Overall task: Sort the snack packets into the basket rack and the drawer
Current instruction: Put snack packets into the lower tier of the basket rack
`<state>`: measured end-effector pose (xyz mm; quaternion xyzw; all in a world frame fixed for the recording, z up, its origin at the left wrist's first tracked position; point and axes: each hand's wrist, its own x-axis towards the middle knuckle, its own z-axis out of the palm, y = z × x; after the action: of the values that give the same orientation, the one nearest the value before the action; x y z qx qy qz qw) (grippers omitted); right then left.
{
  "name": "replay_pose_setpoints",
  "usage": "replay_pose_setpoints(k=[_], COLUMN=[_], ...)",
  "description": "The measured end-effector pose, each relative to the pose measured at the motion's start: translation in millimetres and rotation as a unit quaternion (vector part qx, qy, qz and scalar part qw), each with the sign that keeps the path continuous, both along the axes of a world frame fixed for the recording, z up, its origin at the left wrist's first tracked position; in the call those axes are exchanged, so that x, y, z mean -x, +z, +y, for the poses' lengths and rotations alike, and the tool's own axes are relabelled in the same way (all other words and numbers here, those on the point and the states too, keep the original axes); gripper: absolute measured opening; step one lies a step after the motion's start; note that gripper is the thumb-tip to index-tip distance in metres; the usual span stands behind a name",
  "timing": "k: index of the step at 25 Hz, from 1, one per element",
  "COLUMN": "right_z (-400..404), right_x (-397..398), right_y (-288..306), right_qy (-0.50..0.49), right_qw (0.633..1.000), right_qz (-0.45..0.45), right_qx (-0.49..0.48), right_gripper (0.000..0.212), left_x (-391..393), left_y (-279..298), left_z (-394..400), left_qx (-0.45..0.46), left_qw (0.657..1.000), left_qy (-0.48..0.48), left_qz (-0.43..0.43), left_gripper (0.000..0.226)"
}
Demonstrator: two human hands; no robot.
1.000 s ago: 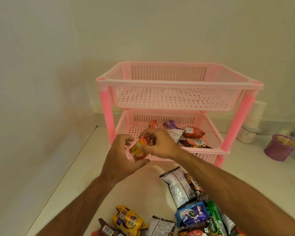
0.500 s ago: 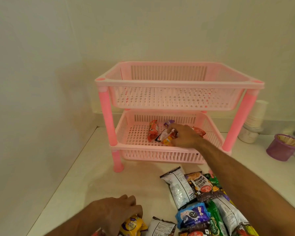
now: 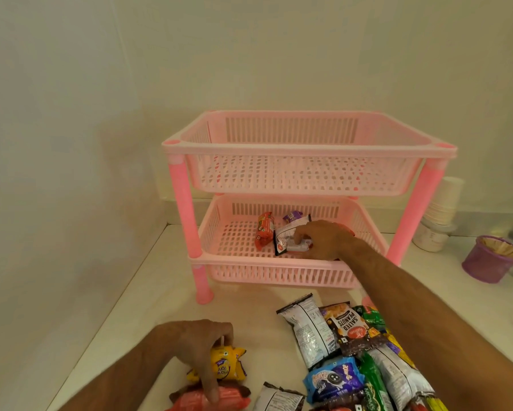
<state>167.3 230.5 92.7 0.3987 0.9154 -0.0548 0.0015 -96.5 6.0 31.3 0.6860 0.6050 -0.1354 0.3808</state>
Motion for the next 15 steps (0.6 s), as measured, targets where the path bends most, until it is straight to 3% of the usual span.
replay_pose_setpoints(k=[4,6,8,12,15], right_z=[-4.8,-9.6,-19.5,-54.4,-80.4], right_x=[-2.3,0.9,6.9,28.4,39.9], right_y=[4.9,4.5,7.3,20.7,23.6], right_qy=[-0.018,-0.003,0.012,0.056,0.140], right_qw=[0.995,0.997,0.989,0.933,0.920], right_qz=[0.040,0.052,0.147,0.351,0.347], right_qx=[0.086,0.062,0.024,0.058,0.119], right_gripper=[0.040,0.040,0.030,0.021,0.041], left_x=[8.5,8.6,3.9,-18.2,-34.9], left_y=[-5.4,-5.7,-1.2,20.2,33.0], left_z=[0.5,0.7,3.9,15.1,21.5], left_qx=[-0.020,-0.070,-0.150,-0.343,-0.464], left_qw=[0.999,0.994,0.977,0.881,0.783], left_qy=[0.024,0.037,0.078,0.176,0.223], left_qz=[-0.038,-0.072,-0.133,-0.275,-0.349], left_gripper=[0.067,0.066,0.066,0.062,0.060])
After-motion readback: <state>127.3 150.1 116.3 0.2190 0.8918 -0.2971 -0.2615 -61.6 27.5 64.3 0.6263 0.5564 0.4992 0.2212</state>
